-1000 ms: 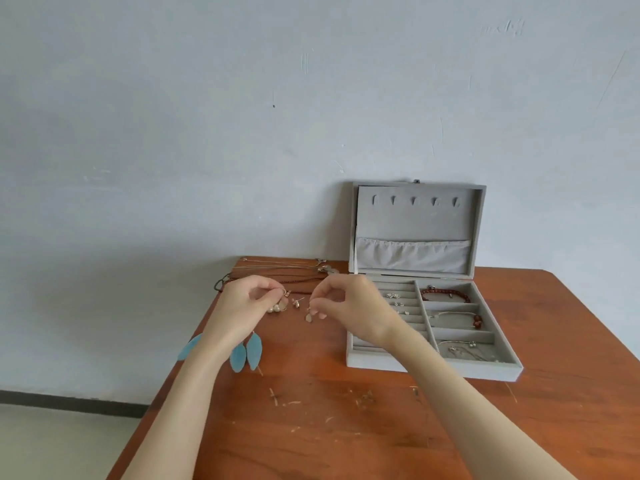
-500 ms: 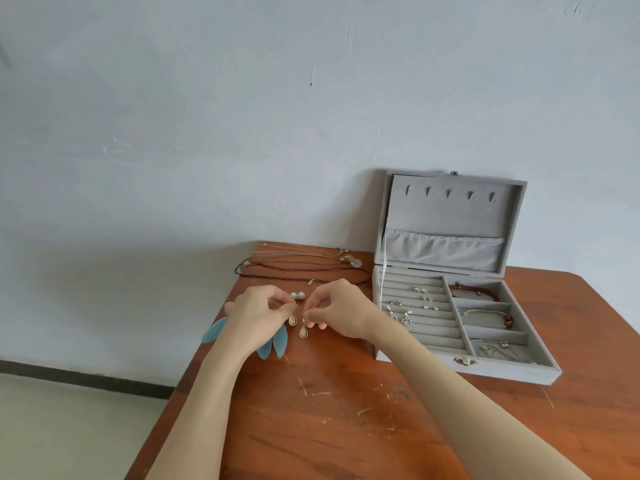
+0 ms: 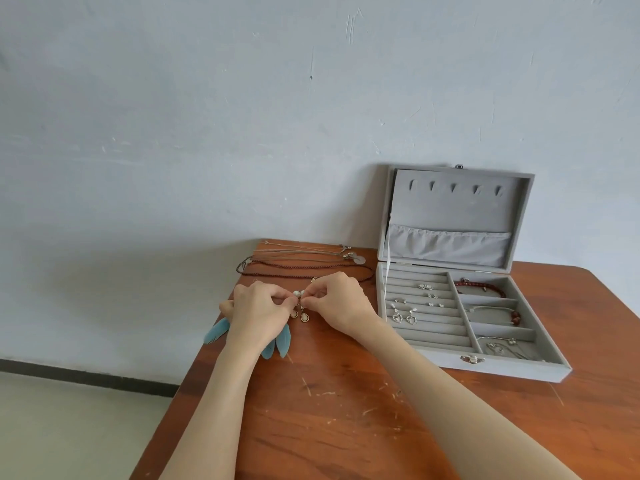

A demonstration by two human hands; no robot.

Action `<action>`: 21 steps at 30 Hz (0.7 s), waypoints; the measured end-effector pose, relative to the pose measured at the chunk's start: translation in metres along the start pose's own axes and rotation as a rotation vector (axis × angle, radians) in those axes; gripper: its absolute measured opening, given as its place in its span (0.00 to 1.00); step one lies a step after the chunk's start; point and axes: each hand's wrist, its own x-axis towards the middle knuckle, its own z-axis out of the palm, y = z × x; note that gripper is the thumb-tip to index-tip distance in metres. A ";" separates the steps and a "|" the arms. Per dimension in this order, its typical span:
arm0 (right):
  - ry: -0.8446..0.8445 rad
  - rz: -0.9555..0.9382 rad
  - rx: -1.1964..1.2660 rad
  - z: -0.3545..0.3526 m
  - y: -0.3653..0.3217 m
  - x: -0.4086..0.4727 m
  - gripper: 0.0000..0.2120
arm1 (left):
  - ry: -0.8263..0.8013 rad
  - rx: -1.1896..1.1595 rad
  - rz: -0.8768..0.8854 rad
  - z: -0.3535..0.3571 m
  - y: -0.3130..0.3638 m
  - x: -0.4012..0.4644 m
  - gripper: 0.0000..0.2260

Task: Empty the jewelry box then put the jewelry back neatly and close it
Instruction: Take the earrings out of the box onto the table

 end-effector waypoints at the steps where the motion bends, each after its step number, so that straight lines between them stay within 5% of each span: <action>1: 0.007 -0.005 -0.010 0.000 0.000 -0.001 0.05 | 0.008 0.008 0.003 0.001 0.000 0.000 0.08; 13: 0.023 -0.037 -0.061 -0.006 0.001 -0.006 0.08 | 0.075 -0.033 0.058 -0.001 -0.001 -0.001 0.06; 21: 0.140 -0.156 -0.133 -0.050 0.011 -0.031 0.08 | 0.165 -0.135 0.424 0.001 0.025 -0.014 0.05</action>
